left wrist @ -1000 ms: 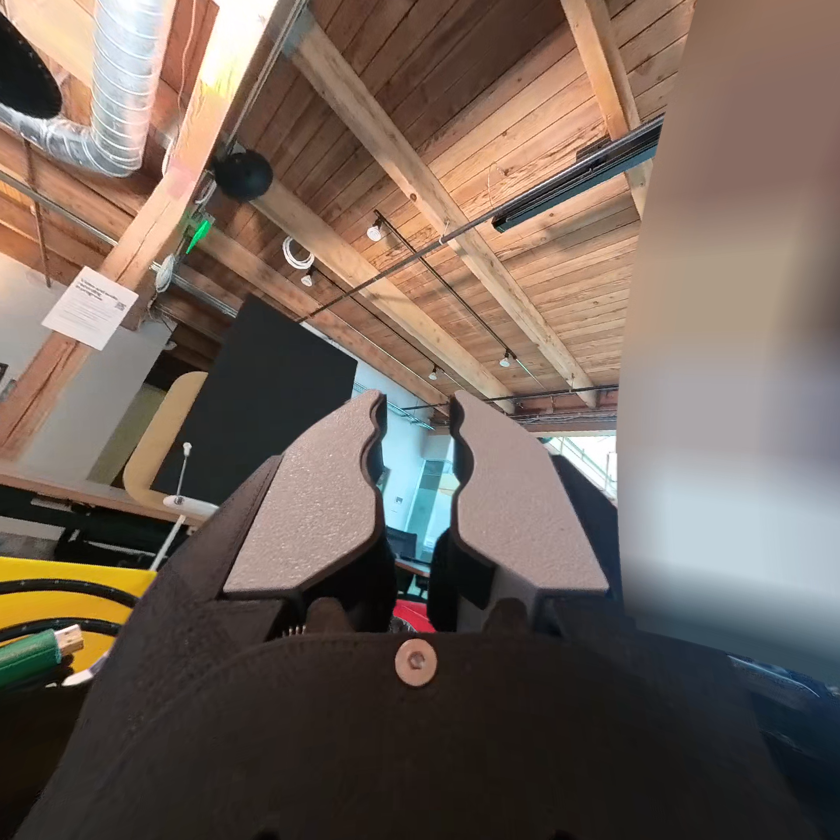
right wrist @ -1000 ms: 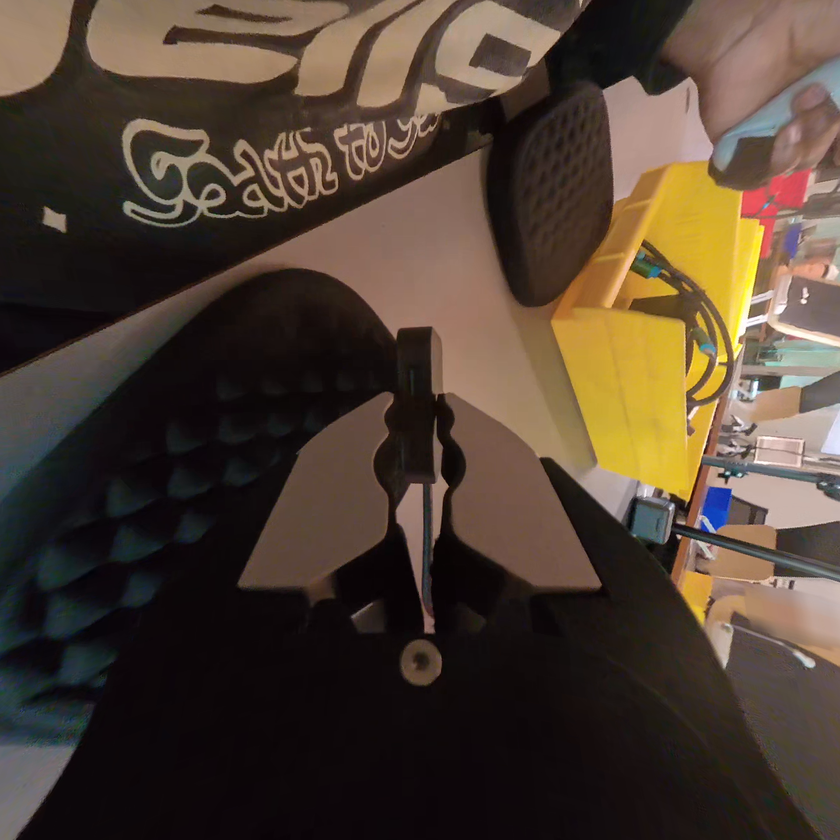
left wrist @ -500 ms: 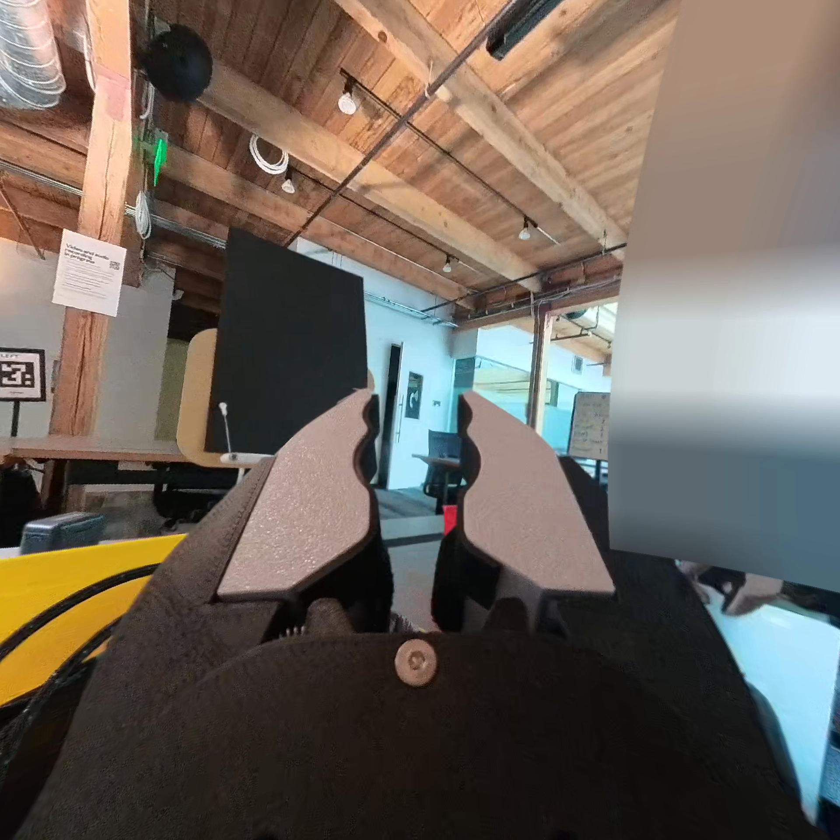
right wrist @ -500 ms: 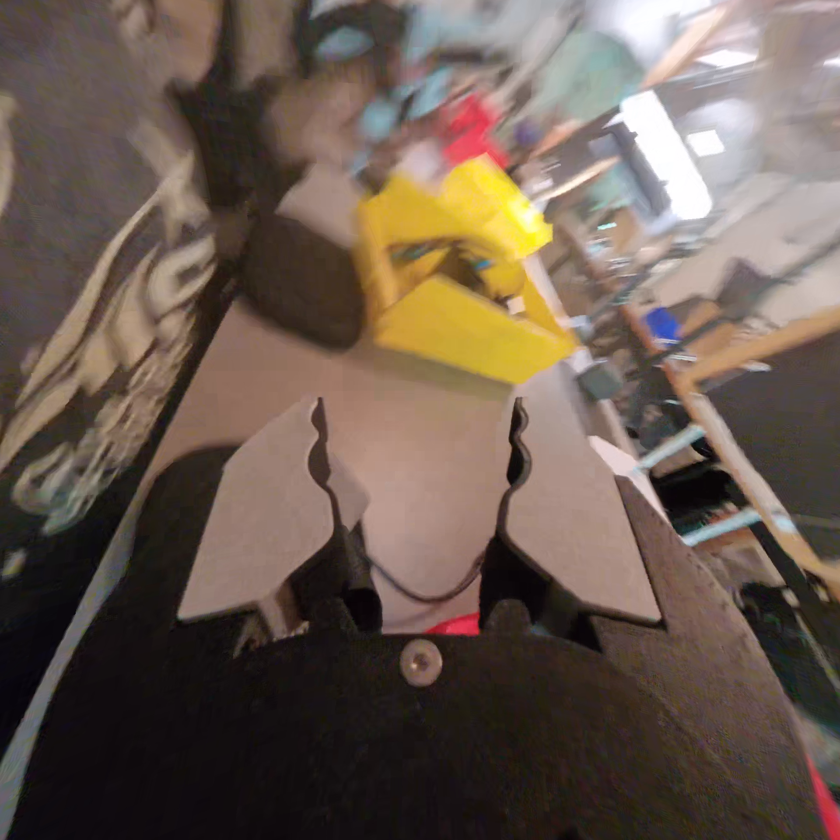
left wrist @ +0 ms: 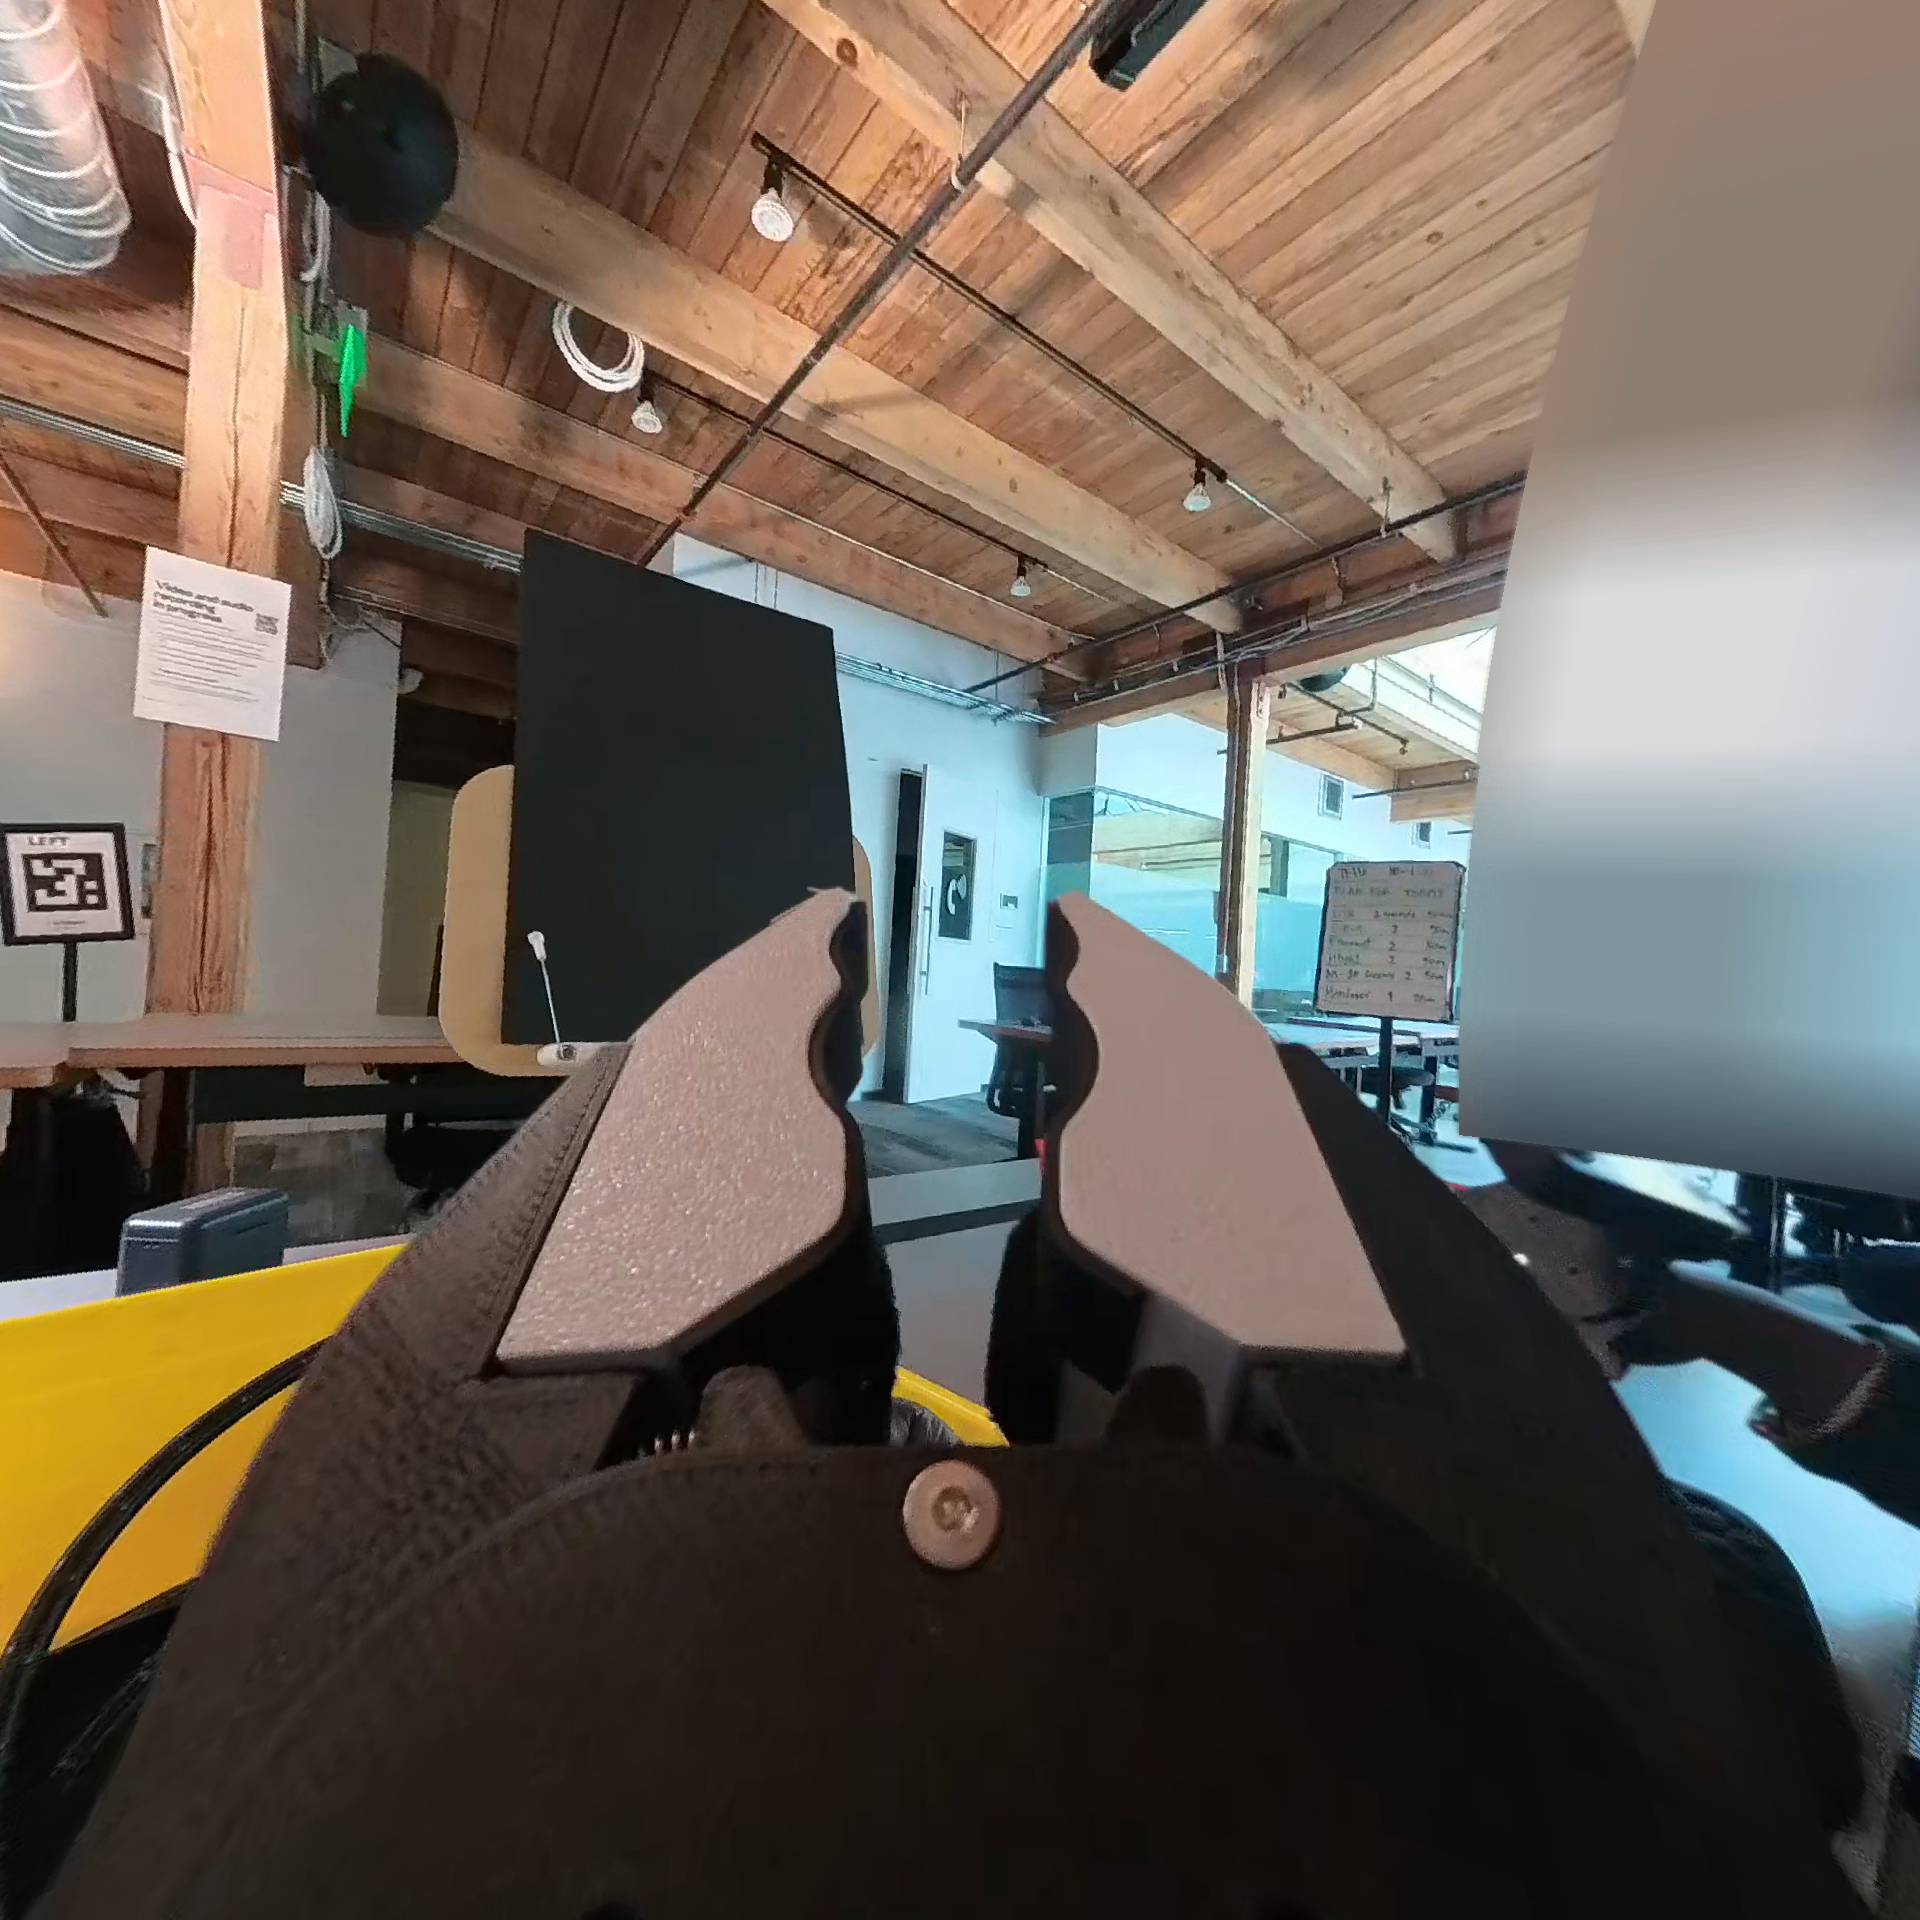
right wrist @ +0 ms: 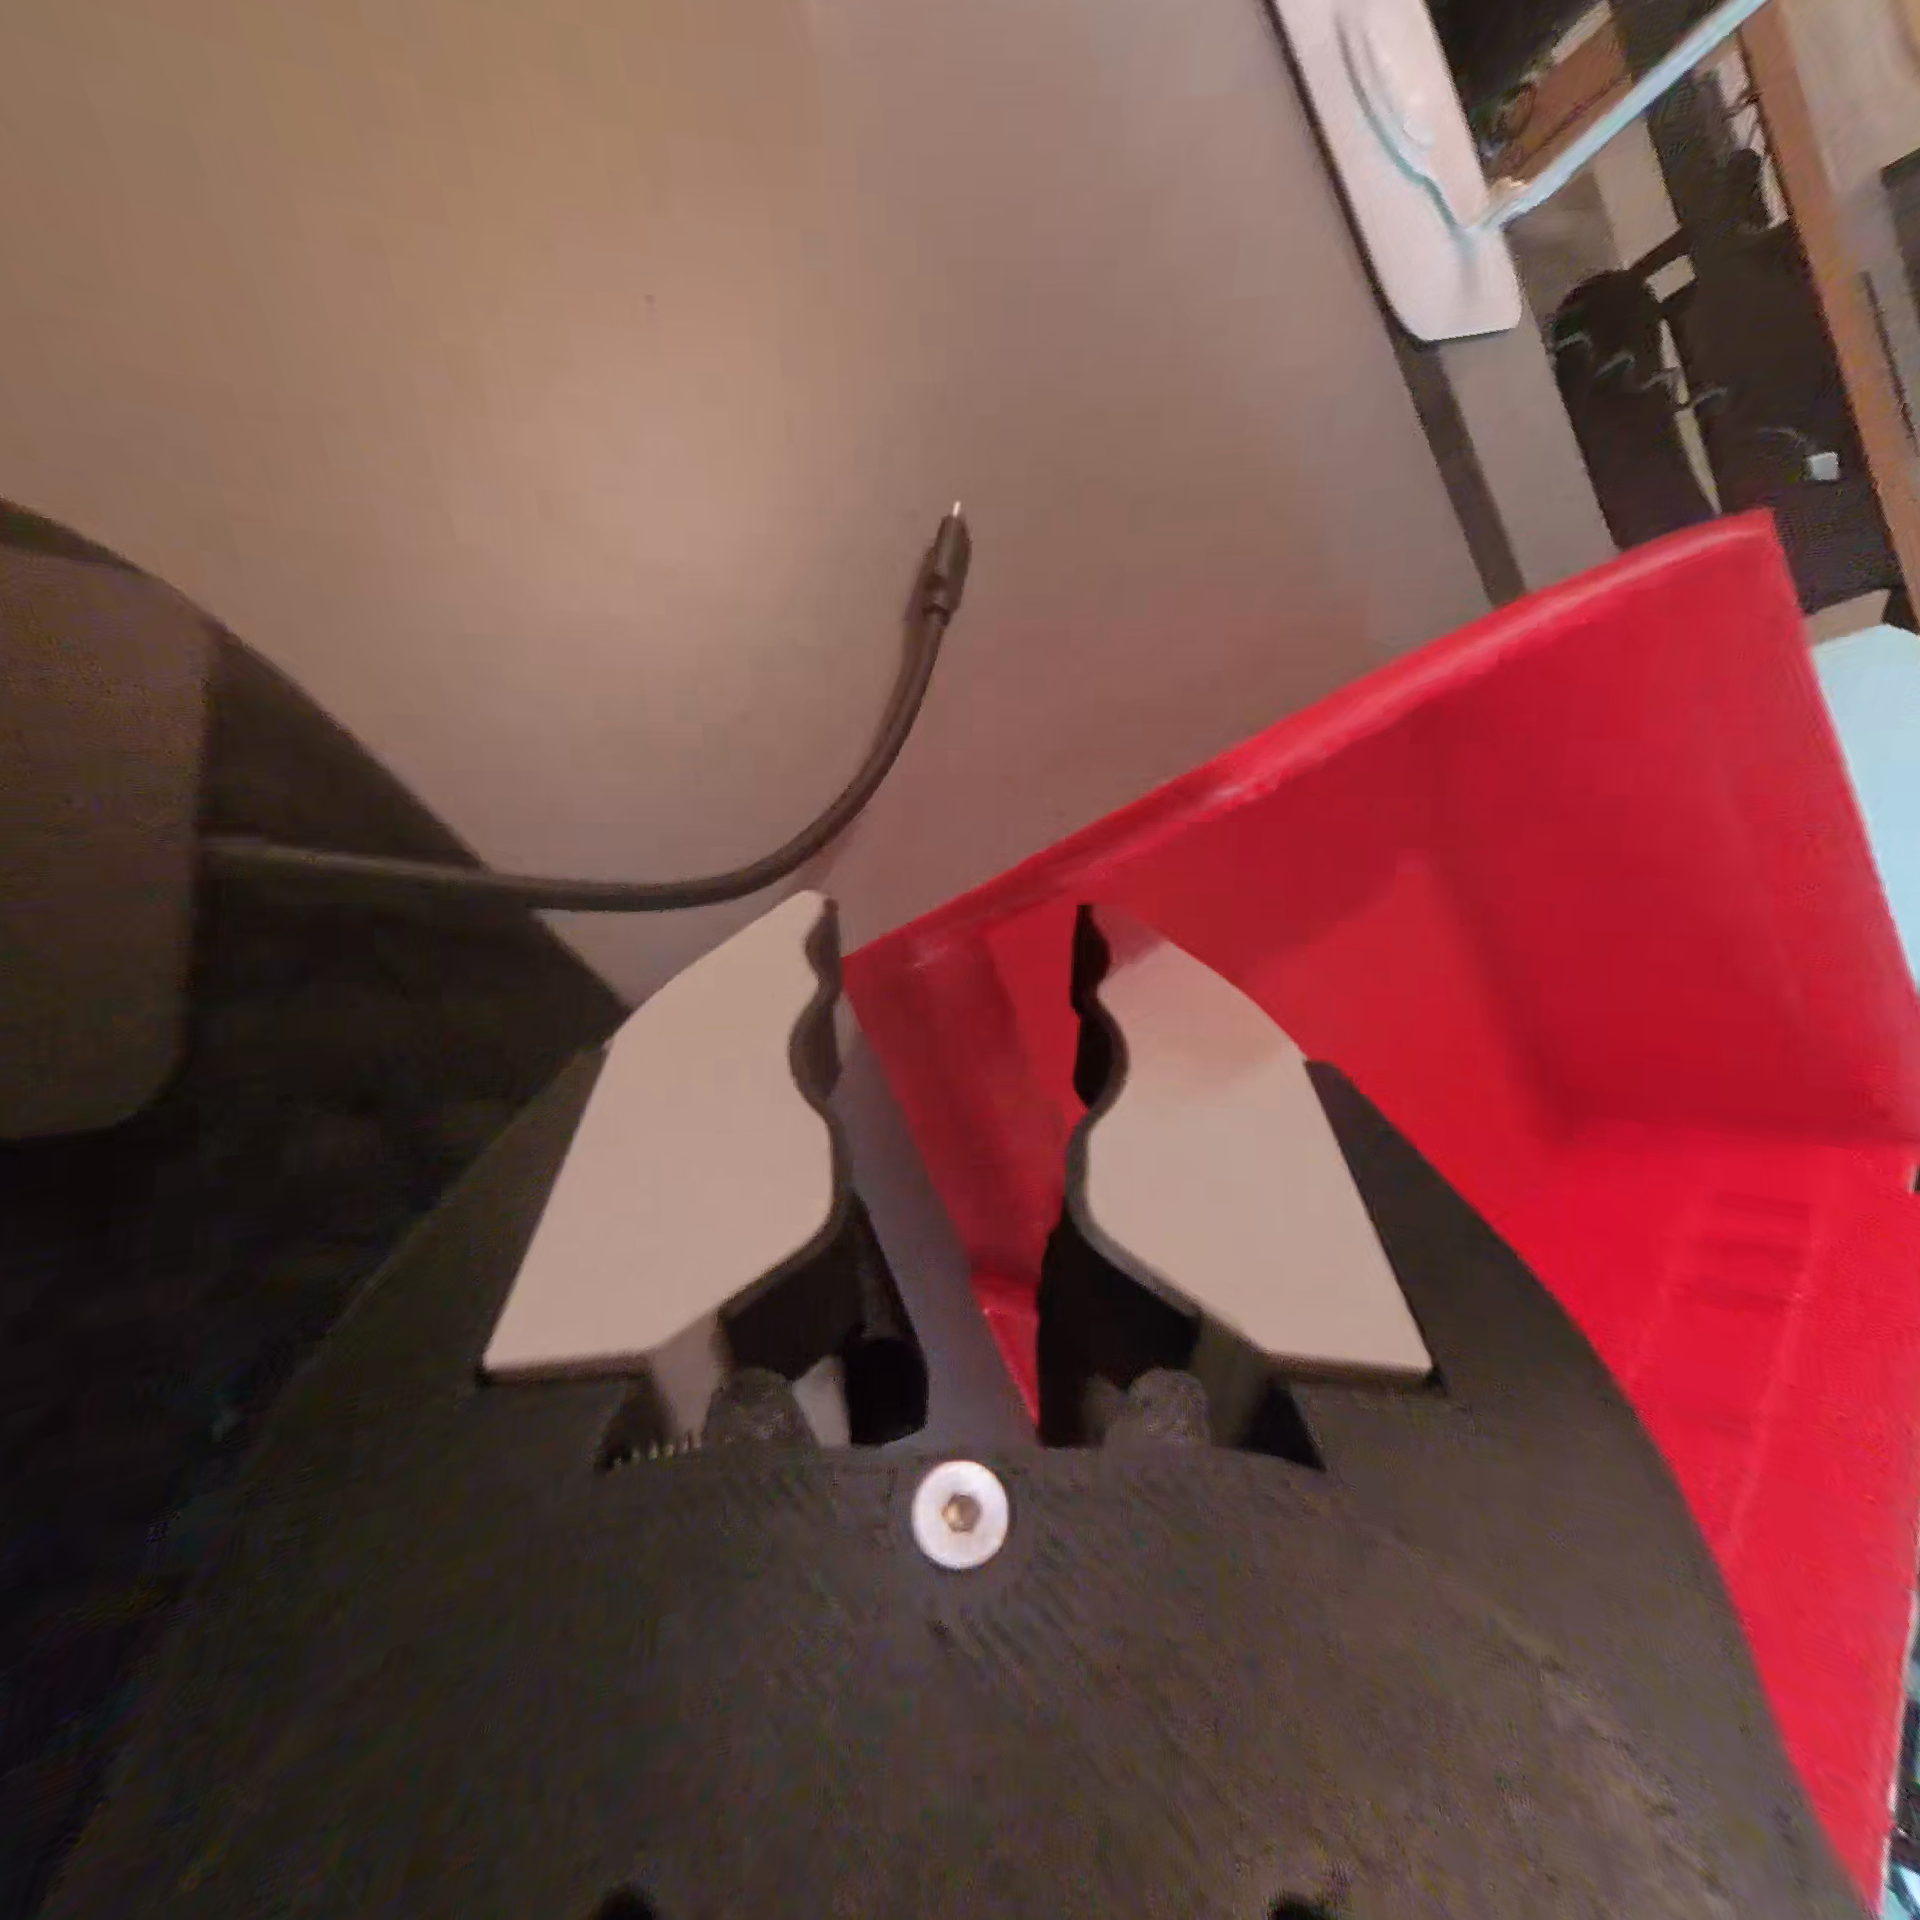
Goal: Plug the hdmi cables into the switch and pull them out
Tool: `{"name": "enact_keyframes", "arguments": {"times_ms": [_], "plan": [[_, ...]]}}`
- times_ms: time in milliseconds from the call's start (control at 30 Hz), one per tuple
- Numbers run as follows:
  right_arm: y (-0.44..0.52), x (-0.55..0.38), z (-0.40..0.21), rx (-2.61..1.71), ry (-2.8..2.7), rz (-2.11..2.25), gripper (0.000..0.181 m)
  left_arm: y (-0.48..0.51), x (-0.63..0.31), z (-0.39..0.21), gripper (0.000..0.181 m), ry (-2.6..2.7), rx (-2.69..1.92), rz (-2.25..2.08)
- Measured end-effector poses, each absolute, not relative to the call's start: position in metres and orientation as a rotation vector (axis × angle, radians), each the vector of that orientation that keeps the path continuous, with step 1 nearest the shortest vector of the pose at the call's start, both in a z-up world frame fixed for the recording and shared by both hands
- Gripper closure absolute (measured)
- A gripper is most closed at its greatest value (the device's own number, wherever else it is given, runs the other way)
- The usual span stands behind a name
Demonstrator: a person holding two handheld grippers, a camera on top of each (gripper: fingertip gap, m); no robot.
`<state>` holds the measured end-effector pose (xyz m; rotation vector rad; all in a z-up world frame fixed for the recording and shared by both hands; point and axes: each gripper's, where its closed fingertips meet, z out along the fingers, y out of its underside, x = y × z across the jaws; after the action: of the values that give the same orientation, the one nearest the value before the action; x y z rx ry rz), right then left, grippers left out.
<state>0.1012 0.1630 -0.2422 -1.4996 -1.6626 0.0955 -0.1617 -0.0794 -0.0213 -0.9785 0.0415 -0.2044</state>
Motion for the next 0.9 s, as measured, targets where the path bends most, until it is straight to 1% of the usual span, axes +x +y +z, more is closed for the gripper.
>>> {"name": "enact_keyframes", "arguments": {"times_ms": [67,167,333,367,467,600,900], "plan": [[0.176,0.103,-0.243,-1.514,-1.641,0.034,0.146,-0.08,-0.161,-0.02,0.15,0.047,-0.98,-0.208],[0.2,0.126,-0.244,-1.589,-1.603,-0.079,0.149,-0.084,-0.164,-0.018,0.15,0.057,-0.975,-0.169],[0.223,0.168,-0.24,-1.714,-1.449,0.09,0.156,-0.089,-0.175,-0.019,0.15,0.053,-0.99,-0.116],[0.23,0.177,-0.239,-1.718,-1.408,0.061,0.162,-0.09,-0.177,-0.019,0.15,0.052,-0.995,-0.114],[0.244,0.194,-0.236,-1.703,-1.303,-0.037,0.172,-0.091,-0.18,-0.019,0.15,0.058,-1.014,-0.109],[0.248,0.195,-0.234,-1.75,-1.154,0.034,0.175,-0.092,-0.179,-0.019,0.15,0.086,-1.045,-0.079],[0.255,0.206,-0.233,-1.919,-0.858,0.018,0.175,-0.091,-0.181,-0.023,0.15,0.115,-1.082,-0.009]]}}
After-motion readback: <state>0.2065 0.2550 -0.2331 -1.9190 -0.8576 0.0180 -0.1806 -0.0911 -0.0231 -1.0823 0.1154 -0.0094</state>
